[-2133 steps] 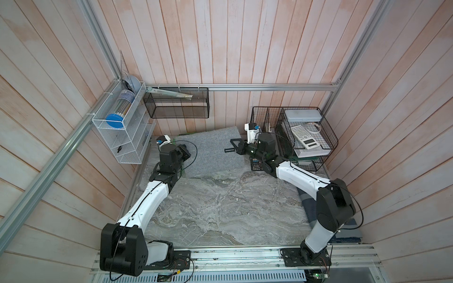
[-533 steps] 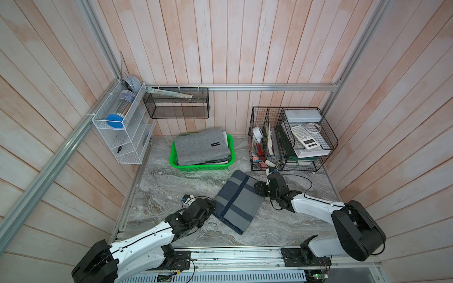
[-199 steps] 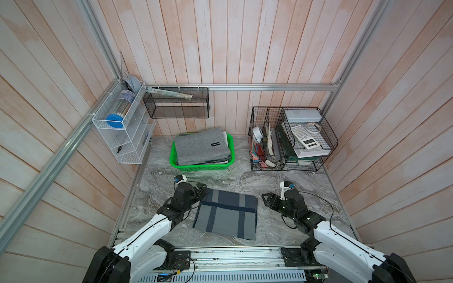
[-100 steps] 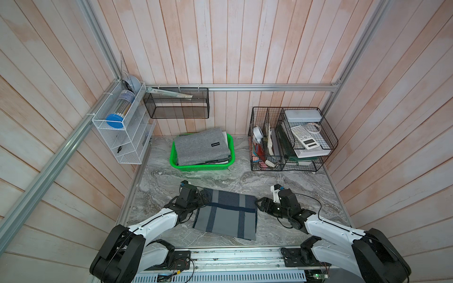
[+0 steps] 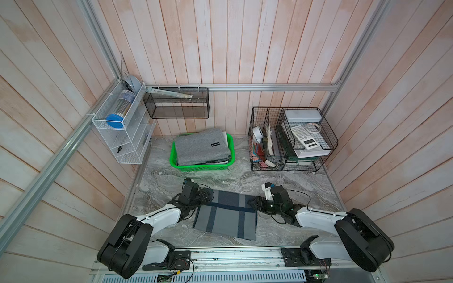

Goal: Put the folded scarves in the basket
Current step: Pick up the scarf at the center of the board, then place the scarf in the basket.

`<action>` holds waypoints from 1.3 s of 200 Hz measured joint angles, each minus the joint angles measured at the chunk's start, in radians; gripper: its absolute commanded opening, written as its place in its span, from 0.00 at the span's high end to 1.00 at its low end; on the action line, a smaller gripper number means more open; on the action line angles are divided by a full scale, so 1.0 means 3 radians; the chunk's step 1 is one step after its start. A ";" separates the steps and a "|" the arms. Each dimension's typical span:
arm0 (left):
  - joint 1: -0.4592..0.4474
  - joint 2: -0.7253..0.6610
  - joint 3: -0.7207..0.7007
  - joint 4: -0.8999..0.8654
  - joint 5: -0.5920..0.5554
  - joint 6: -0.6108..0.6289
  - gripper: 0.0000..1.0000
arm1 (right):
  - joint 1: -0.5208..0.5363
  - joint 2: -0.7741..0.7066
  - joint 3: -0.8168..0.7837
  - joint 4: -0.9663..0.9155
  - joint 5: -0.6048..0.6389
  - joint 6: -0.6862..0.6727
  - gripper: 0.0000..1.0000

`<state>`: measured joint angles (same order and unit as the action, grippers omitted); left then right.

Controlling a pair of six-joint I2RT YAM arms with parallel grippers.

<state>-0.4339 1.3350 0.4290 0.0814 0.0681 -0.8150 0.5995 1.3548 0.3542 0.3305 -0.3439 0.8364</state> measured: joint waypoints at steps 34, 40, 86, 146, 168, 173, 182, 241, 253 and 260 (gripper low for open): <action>-0.0008 0.0189 0.0028 0.0164 0.0149 -0.0031 0.70 | 0.0084 0.0313 0.0206 0.0017 -0.0042 -0.0066 0.68; -0.0009 0.0215 0.0032 0.0172 0.0168 -0.0041 0.78 | 0.0089 0.0354 0.0229 0.0004 -0.0048 -0.0075 0.78; -0.0013 0.0005 0.0000 0.0100 0.0205 -0.0032 1.00 | 0.0104 0.0233 0.0317 -0.0151 -0.0042 -0.0170 1.00; -0.0028 -0.1502 -0.0168 0.0134 -0.0019 -0.0017 1.00 | 0.0223 -0.0950 0.0322 -0.0020 0.0201 -0.0383 1.00; -0.0024 -0.1715 -0.0097 0.0045 -0.0285 0.0013 1.00 | 0.0221 -0.0917 0.0534 -0.0027 0.0275 -0.0515 1.00; -0.0019 -0.1713 -0.0047 0.0000 -0.0365 0.0025 1.00 | 0.0221 -0.0851 0.0641 -0.0051 0.0277 -0.0556 1.00; -0.0005 -0.1678 0.0050 -0.0083 -0.0487 0.0042 1.00 | 0.0221 -0.0694 0.0881 -0.0106 0.0278 -0.0640 1.00; 0.0458 -0.1041 0.0998 -0.0304 -0.0903 0.0273 1.00 | 0.0028 0.0607 0.2584 -0.0281 0.0151 -0.1063 1.00; 0.0629 -0.0898 0.1147 -0.0295 -0.0841 0.0301 1.00 | -0.0041 0.0865 0.2892 -0.0319 0.0067 -0.1080 1.00; 0.0725 -0.0801 0.1236 -0.0289 -0.0785 0.0313 1.00 | -0.0071 0.1016 0.3073 -0.0347 0.0006 -0.1091 1.00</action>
<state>-0.2165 1.0946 0.7998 -0.0051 -0.1673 -0.7212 0.5781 1.6596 1.2762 0.2264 -0.3420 0.5091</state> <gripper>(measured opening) 0.074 0.104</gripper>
